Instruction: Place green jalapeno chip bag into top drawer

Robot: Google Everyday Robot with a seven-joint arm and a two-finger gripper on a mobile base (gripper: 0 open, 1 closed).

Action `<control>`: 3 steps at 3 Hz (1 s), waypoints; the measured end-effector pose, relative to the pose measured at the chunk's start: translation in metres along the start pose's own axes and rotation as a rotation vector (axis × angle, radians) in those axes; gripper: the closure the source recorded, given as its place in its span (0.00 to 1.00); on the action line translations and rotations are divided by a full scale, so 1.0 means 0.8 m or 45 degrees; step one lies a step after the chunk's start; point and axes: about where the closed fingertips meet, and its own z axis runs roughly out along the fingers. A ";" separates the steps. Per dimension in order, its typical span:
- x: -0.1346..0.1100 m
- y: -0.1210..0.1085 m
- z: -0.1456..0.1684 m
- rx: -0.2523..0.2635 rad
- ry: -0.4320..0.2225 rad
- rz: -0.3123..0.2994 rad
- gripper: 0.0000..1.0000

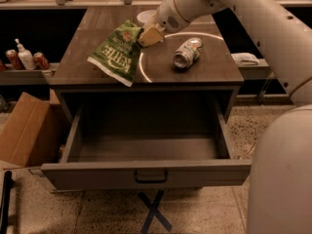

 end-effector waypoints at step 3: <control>0.053 0.163 0.031 -0.336 -0.031 0.171 1.00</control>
Offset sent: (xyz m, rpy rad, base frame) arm -0.1394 0.0276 -0.0486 0.1335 0.2325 0.1312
